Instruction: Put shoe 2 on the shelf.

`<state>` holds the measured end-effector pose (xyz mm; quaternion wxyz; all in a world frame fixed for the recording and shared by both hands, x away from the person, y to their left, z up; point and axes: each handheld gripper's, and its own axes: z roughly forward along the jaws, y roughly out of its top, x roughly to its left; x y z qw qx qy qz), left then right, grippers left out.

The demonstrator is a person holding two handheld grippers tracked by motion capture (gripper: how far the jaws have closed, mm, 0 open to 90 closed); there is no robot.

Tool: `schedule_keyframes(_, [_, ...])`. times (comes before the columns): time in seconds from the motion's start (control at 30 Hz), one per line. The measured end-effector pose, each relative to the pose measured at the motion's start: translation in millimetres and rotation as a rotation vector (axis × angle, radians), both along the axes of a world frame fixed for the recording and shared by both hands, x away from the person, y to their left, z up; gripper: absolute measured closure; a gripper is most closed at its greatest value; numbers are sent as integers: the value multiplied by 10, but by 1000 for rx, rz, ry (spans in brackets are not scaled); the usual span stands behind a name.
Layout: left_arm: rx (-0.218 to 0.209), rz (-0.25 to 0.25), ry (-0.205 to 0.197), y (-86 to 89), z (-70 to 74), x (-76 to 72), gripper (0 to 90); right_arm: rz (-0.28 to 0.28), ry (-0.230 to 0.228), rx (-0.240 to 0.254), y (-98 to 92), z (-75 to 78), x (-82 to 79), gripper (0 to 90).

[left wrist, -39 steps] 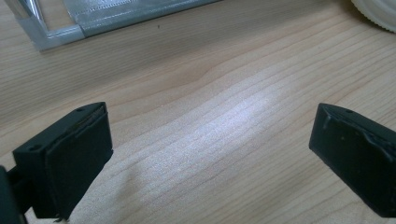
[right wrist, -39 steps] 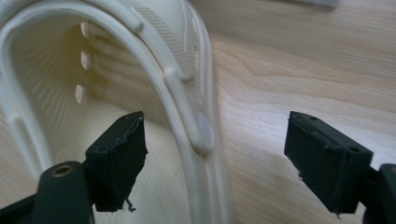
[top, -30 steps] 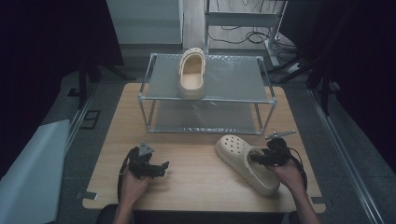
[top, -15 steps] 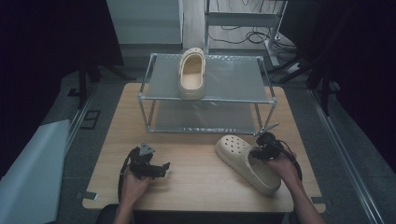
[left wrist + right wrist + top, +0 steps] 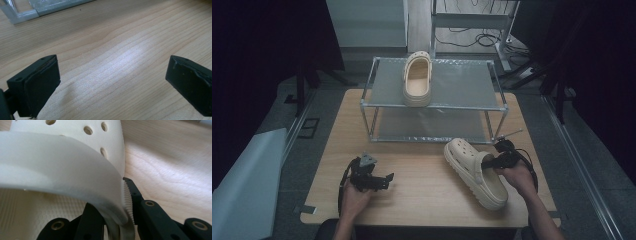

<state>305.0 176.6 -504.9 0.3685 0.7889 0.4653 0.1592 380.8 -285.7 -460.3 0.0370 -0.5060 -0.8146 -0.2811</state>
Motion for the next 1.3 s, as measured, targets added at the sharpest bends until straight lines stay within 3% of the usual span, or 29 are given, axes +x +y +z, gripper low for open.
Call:
schedule_keyframes(0.17, [0, -4, 4, 6, 0, 4, 0, -29, 37, 113, -78, 23, -42, 792])
schedule_keyframes(0.37, [-1, -7, 5, -6, -1, 5, 0, -61, 61, 240, -140, 158, -118, 792])
schedule_keyframes(0.83, [0, -16, 7, -23, -2, 18, 0, -93, 69, 390, -132, 493, -205, 792])
schedule_keyframes(1.03, [3, -17, 4, -31, -2, 21, 0, -109, 63, 401, -144, 632, -210, 792])
schedule_keyframes(1.3, [8, -17, 5, -38, 0, 18, 0, -129, 59, 459, -117, 845, -179, 792])
